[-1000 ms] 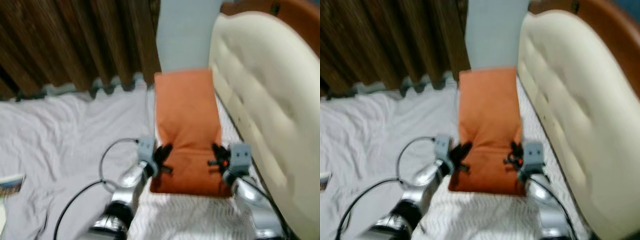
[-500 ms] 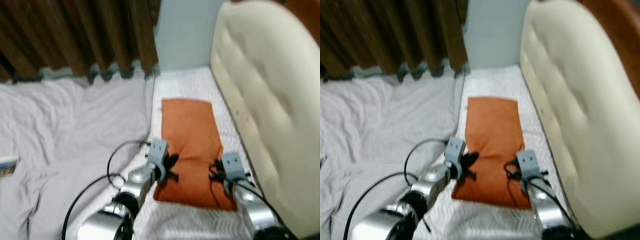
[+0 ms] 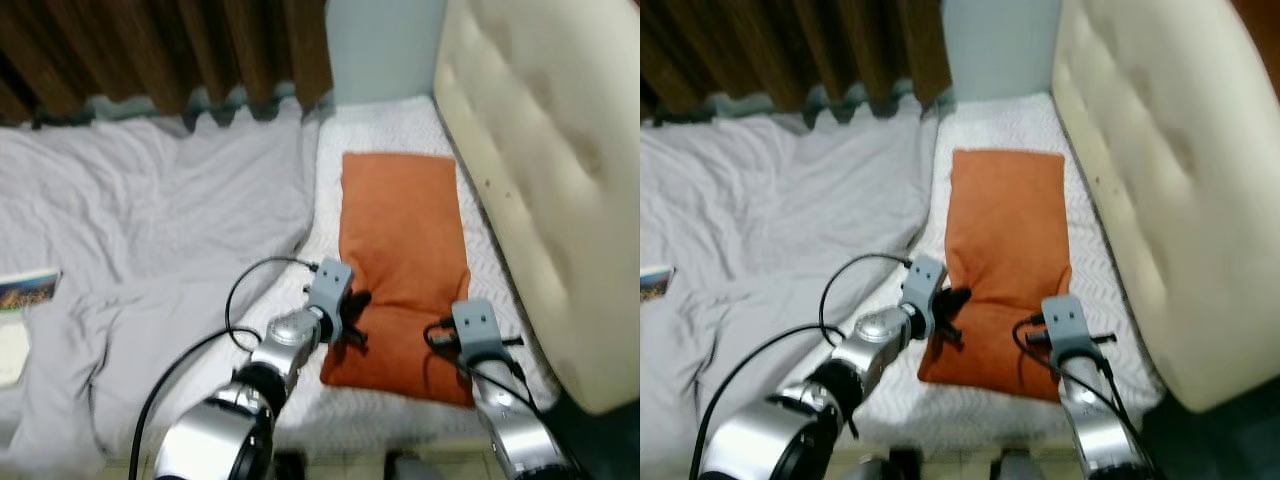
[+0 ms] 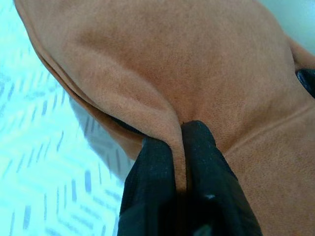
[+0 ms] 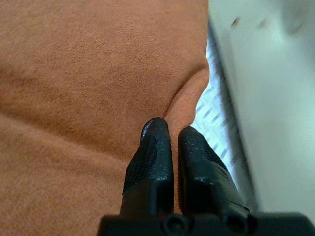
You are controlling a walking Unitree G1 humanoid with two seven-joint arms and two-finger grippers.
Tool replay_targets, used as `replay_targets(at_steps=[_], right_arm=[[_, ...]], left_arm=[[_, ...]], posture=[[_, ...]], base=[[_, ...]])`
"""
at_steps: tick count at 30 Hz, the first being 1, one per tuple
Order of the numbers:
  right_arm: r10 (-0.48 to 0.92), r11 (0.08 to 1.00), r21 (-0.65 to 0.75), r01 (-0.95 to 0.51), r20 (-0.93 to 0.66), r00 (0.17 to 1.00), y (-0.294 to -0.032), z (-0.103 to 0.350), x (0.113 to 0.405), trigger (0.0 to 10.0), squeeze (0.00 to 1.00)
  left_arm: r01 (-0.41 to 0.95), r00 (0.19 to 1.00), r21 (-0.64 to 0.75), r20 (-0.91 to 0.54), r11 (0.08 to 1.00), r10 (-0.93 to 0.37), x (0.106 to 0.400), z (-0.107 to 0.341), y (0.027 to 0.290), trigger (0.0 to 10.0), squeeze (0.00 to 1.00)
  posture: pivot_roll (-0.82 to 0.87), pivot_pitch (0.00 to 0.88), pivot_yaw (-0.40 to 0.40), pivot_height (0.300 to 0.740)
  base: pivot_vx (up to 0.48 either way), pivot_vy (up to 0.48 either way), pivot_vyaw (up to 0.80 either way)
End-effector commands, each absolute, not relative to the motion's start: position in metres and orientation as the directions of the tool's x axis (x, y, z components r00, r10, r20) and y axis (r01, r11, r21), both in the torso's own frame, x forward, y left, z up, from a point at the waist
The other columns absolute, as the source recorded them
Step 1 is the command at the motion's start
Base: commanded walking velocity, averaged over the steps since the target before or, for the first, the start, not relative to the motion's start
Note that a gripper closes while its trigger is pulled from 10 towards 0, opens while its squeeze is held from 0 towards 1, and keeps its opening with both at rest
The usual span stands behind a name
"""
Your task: Clean up the room
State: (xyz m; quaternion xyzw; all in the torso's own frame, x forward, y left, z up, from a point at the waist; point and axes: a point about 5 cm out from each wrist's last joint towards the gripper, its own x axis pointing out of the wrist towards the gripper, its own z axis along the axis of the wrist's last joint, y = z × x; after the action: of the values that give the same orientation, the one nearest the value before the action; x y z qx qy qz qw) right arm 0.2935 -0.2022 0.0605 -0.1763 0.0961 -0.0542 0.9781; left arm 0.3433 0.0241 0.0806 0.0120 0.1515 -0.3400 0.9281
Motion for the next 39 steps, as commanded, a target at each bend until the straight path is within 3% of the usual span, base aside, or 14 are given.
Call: replay_targets(at_steps=[1, 5, 8, 11, 21, 36, 39], right_arm=[[-0.356, 0.887, -0.361, 0.287, -0.14, 0.924, -0.254, 0.068, 0.282, 10.0, 0.0], [-0.301, 0.937, -0.195, 0.289, -0.034, 0.953, -0.236, 0.095, 0.267, 10.0, 0.0], [-0.21, 0.971, -0.094, 0.218, 0.085, 0.974, -0.207, 0.123, 0.227, 10.0, 0.0], [-0.19, 0.977, -0.07, 0.199, 0.12, 0.974, -0.197, 0.125, 0.21, 10.0, 0.0], [-0.126, 0.989, -0.066, 0.13, 0.058, 0.99, -0.199, 0.112, 0.235, 10.0, 0.0], [-0.04, 0.994, -0.097, 0.043, 0.035, 0.999, -0.187, 0.107, 0.252, 10.0, 0.0], [-0.02, 0.994, -0.103, 0.023, 0.03, 0.999, -0.184, 0.107, 0.257, 10.0, 0.0]], left_arm=[[0.602, 0.753, -0.076, -0.279, 0.795, -0.596, 0.347, 0.085, 0.022, 10.0, 0.0], [0.646, 0.742, -0.084, -0.163, 0.759, -0.65, 0.35, 0.095, 0.033, 10.0, 0.0], [0.636, 0.771, -0.1, 0.039, 0.765, -0.635, 0.342, 0.107, 0.072, 10.0, 0.0], [0.61, 0.79, -0.037, 0.106, 0.792, -0.603, 0.322, 0.114, 0.09, 10.0, 0.0], [0.521, 0.848, -0.007, 0.118, 0.853, -0.517, 0.319, 0.115, 0.087, 10.0, 0.0], [0.52, 0.854, -0.059, 0.031, 0.852, -0.519, 0.336, 0.103, 0.082, 10.0, 0.0], [0.511, 0.859, -0.069, 0.013, 0.857, -0.512, 0.34, 0.101, 0.083, 10.0, 0.0]], posture=[[-0.38, 0.298, 0.095, 0.74], [-0.38, 0.247, 0.121, 0.74], [-0.32, 0.176, 0.132, 0.74], [-0.26, 0.122, 0.119, 0.74], [-0.23, 0.04, 0.11, 0.74], [-0.26, 0.052, 0.112, 0.74], [-0.27, 0.06, 0.115, 0.74]], base=[[0.0, 0.0, 0.0], [0.0, 0.0, 0.0], [0.0, 0.0, 0.0], [0.0, 0.0, 0.0], [0.0, 0.0, 0.0], [0.199, -0.406, 0.0], [0.281, -0.386, -0.77]])
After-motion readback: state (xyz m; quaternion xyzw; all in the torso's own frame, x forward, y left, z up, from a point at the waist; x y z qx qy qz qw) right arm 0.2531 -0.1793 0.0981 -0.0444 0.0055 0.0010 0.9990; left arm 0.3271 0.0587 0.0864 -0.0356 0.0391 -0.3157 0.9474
